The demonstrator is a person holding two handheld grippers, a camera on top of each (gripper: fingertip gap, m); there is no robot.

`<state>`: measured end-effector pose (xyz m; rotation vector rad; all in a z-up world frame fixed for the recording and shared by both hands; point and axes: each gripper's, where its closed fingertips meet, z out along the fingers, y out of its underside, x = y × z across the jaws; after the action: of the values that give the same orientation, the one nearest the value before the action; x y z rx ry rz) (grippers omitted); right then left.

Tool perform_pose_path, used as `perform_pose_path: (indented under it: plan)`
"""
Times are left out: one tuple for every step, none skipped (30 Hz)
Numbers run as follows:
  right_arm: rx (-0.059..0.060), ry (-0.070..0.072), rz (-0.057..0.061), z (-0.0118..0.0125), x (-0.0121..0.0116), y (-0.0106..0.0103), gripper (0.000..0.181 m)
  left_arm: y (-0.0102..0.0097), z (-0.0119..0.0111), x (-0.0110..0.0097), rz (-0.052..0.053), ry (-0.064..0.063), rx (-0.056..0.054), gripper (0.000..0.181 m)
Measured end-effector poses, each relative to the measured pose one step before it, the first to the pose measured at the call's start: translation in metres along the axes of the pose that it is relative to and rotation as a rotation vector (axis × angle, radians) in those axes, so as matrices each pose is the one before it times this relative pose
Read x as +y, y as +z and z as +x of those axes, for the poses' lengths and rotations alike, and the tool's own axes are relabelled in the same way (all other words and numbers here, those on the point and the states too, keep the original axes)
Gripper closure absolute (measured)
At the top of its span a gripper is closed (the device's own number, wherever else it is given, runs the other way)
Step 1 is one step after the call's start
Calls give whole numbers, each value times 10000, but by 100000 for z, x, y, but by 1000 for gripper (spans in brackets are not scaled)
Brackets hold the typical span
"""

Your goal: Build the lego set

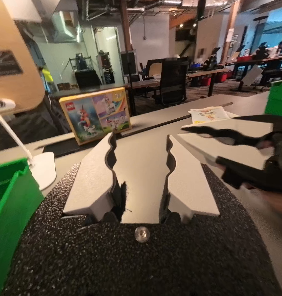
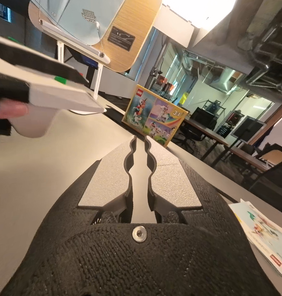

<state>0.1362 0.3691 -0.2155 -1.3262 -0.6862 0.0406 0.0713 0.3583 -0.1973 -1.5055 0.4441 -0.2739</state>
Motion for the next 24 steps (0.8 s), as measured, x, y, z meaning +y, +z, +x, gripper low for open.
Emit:
perform_pose_path:
  plan:
    - [8, -53, 76, 16, -107, 102, 173, -330, 765, -1042, 184, 632, 168, 116]
    - [10, -25, 71, 36, -108, 50, 173, -372, 649, -1050, 128, 861, -41, 114]
    - [12, 23, 41, 37, -44, -27, 173, -418, 697, -842, -69, 589, -28, 114]
    - [6, 77, 19, 50, 10, -90, 173, -610, 1127, -875, -103, 173, 365, 110]
    - [-5, 102, 0, 47, 49, -109, 173, -924, 1125, -1140, 99, -132, 500, 106]
    - [9, 101, -27, 92, 100, -98, 173, -1173, 637, -1210, 200, -300, 336, 106]
    - [21, 91, -28, 124, 103, -103, 173, -1335, 139, -1122, 140, -332, 203, 107]
    - [13, 85, -15, 122, 63, -100, 173, -1468, -280, -1019, 104, -333, 108, 108]
    - [8, 91, 0, 119, 44, -94, 173, -1595, -546, -862, -11, -337, 113, 110]
    - [10, 98, 15, 126, 15, -74, 173, -1682, -829, -712, -114, -285, 95, 111]
    - [2, 95, 8, 93, 25, -56, 173, -1759, -1288, -580, -164, -209, -45, 112]
    - [2, 83, 5, 80, 12, -21, 173, -1754, -1762, -319, -275, -160, -193, 113]
    - [10, 64, 24, 84, -23, -7, 173, -1633, -2253, 24, -434, -128, -338, 115]
    - [4, 45, 25, 44, -20, 2, 173, -1375, -2645, 468, -671, -62, -449, 116]
    - [-3, 26, 16, 19, -16, 24, 173, -1016, -2863, 799, -822, 64, -495, 116]
    - [-20, 11, 9, -27, -5, 46, 173, -646, -3017, 958, -812, 106, -580, 119]
    - [-32, 4, 12, -73, -23, 45, 173, -245, -2613, 1262, -935, 3, -379, 124]
    - [-39, -8, 21, -90, -30, 46, 173, 88, -1367, 1394, -999, -121, 271, 127]
    - [-40, -26, 14, -104, -31, 34, 173, 246, -238, 1253, -877, -142, 848, 129]
    - [-33, -43, -1, -102, -7, 33, 173, 355, 175, 1115, -726, -128, 964, 133]
    - [-26, -41, -1, -81, -4, 15, 174, 462, 299, 1142, -746, 179, 891, 137]
    - [-29, -26, 8, -75, -11, -3, 174, 561, 661, 1099, -623, 725, 893, 140]
    - [-30, -17, 6, -71, -16, -7, 174, 703, 901, 1349, -636, 1113, 850, 138]
    - [-19, -15, 0, -45, -1, -8, 174, 869, 83, 1451, -734, 807, 195, 142]
